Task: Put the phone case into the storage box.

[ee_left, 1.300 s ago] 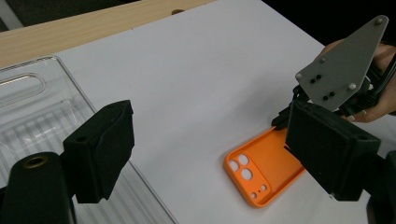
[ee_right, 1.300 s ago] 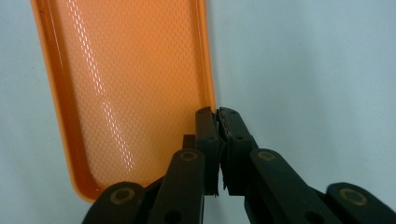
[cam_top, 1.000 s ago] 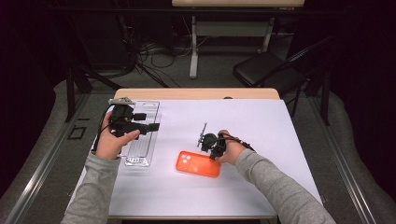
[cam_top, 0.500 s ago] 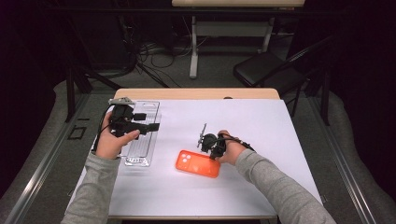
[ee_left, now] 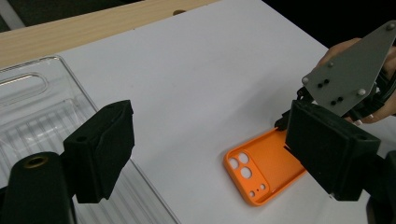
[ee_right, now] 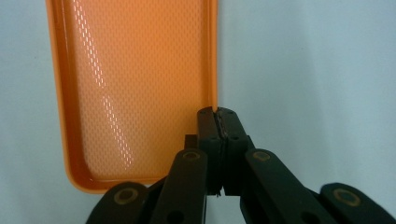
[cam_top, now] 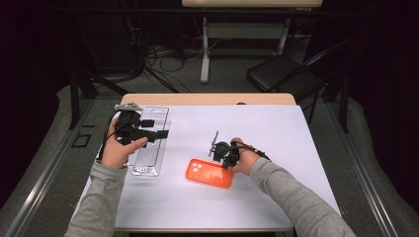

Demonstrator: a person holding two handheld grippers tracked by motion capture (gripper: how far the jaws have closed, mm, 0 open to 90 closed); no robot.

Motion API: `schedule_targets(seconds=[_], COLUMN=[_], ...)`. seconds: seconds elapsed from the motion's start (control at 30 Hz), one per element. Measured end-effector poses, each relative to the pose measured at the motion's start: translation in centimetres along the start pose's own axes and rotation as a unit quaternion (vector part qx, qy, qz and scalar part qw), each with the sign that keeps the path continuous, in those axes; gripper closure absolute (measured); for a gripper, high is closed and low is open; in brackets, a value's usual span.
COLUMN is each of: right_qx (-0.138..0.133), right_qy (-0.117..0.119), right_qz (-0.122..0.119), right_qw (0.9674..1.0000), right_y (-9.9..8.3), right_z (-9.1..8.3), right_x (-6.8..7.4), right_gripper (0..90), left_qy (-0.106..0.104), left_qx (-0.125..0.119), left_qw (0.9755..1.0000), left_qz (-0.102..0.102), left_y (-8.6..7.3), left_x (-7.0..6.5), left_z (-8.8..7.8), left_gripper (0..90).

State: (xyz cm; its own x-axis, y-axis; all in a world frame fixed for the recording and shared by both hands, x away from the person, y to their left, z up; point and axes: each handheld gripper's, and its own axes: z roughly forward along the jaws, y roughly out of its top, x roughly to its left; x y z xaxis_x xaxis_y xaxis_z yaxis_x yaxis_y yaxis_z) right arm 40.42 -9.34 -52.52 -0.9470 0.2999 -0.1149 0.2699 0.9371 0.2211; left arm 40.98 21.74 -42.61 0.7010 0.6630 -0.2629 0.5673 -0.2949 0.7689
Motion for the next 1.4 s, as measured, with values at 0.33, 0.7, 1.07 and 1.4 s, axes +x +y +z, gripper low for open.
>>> schedule_targets(seconds=[0.33, 0.7, 1.07, 1.4], right_qx=[-0.007, -0.014, -0.031, -0.053], right_qy=[-0.002, 0.003, 0.001, -0.005], right_qz=[-0.005, -0.008, -0.006, 0.011], right_qw=[1.0, 0.9999, 0.9995, 0.9985], right_y=[-0.1, -0.3, -0.4, -0.9], right_z=[-0.3, -0.5, -1.0, -1.7], right_x=[0.0, 0.2, 0.2, 0.4], right_gripper=[90.0, 90.0, 90.0, 90.0], left_qy=[0.0, 0.001, 0.002, 0.001], left_qx=[0.001, -0.001, 0.0, 0.0], left_qw=[1.0, 1.0, 1.0, 1.0], left_qz=[-0.002, -0.005, -0.003, -0.004], left_y=[0.0, -0.1, -0.1, -0.1], left_x=[0.0, 0.1, 0.1, 0.0], left_z=[0.0, -0.1, 0.0, 0.1], left_gripper=[15.6, 15.7, 15.7, 15.7])
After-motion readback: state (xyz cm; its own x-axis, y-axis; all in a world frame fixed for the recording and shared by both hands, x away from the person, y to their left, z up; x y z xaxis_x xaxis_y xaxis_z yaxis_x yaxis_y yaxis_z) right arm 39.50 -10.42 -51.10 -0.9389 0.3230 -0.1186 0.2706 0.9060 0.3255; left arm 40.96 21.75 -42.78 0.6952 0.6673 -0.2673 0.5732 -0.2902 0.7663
